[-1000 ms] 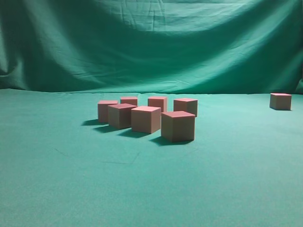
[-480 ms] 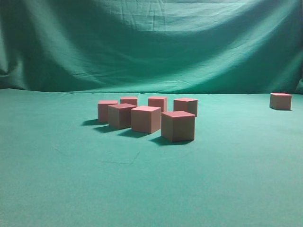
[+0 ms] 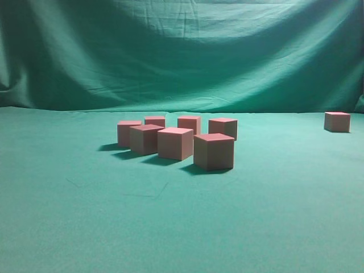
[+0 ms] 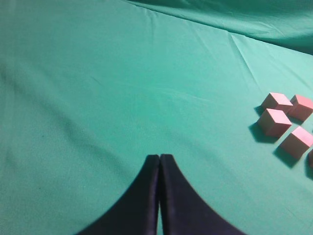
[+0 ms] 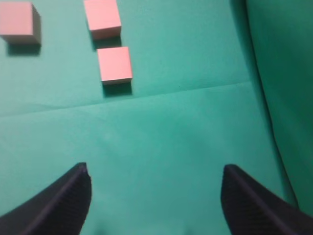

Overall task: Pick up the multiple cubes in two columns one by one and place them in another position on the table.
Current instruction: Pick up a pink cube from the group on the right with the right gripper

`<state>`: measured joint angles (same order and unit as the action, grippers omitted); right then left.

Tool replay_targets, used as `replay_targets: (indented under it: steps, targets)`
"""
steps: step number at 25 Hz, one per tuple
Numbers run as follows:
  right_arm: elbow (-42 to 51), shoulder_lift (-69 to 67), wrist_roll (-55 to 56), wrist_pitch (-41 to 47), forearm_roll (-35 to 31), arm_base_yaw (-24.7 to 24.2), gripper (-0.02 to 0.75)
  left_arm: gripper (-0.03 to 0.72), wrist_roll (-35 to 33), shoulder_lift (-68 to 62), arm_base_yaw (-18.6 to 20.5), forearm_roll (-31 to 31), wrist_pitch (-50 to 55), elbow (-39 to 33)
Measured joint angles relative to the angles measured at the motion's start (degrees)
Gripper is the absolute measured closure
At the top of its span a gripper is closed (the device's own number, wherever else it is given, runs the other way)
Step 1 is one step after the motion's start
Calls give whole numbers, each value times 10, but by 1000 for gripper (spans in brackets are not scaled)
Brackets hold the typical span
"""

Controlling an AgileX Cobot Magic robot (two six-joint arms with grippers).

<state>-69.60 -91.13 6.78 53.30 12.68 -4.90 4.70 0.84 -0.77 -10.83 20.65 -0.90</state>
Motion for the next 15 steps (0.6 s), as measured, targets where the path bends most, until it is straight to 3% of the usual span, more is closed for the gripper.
replay_targets:
  steps: [7,15]
  targets:
    - [-89,-110,-71,0,-72,-9,208,688,0,0,0,0,0,0]
    - [-174,-214,-77,22,-78,-9,208,688,0,0,0,0,0,0]
